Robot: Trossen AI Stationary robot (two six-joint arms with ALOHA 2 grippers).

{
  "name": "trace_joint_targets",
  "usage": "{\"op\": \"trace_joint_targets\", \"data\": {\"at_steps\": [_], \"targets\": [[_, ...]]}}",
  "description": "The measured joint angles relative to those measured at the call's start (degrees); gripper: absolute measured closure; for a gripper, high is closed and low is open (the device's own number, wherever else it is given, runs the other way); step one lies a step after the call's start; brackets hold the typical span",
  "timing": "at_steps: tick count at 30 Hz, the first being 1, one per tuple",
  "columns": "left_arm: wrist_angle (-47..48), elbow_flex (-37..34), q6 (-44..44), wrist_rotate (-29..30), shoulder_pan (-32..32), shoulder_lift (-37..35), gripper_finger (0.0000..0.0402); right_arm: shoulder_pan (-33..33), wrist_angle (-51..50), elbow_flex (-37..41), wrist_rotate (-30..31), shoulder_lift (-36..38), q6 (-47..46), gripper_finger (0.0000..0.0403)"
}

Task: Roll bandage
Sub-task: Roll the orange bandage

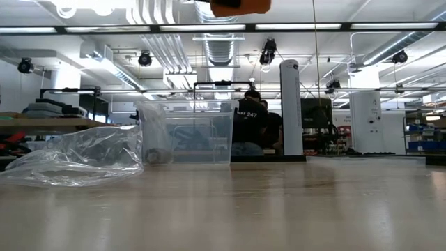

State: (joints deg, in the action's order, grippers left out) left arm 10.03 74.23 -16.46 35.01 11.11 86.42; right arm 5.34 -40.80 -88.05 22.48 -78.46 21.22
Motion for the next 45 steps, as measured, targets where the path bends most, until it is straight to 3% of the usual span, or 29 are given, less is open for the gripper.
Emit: {"op": "trace_joint_targets", "data": {"at_steps": [3,9,13,18,24,34,40,45], "targets": [[1.4,0.1,1.9,2.9,0.0,-0.1,0.0339,0.3,-1.5,-1.7,0.7,0.6,-2.9,0.0373],[0.9,0.1,6.3,3.2,-0.6,-0.3,0.0334,1.2,-2.0,-0.8,1.3,2.2,-9.7,0.0295],[0.9,0.1,9.7,3.3,-1.1,-0.6,0.0341,3.5,-2.2,1.7,4.9,2.2,-14.5,0.0258],[0.6,0.1,12.8,3.5,-1.4,-1.3,0.0333,6.6,0.3,5.4,12.0,1.3,-19.2,0.0246],[-3.0,0.1,15.1,3.5,-1.6,-1.4,0.0337,6.9,2.9,6.9,25.4,-0.2,-24.6,0.0257],[-3.4,-0.1,14.6,1.2,-1.4,-1.3,0.0334,6.7,4.9,7.0,24.9,0.2,-18.6,0.0250],[-3.1,-0.1,14.7,1.6,-1.3,-1.2,0.0336,8.3,2.8,7.0,15.1,1.8,-21.7,0.0264],[-3.1,-0.1,15.5,2.0,-1.4,-1.2,0.0333,9.4,2.7,7.0,13.5,1.8,-22.1,0.0294]]}}
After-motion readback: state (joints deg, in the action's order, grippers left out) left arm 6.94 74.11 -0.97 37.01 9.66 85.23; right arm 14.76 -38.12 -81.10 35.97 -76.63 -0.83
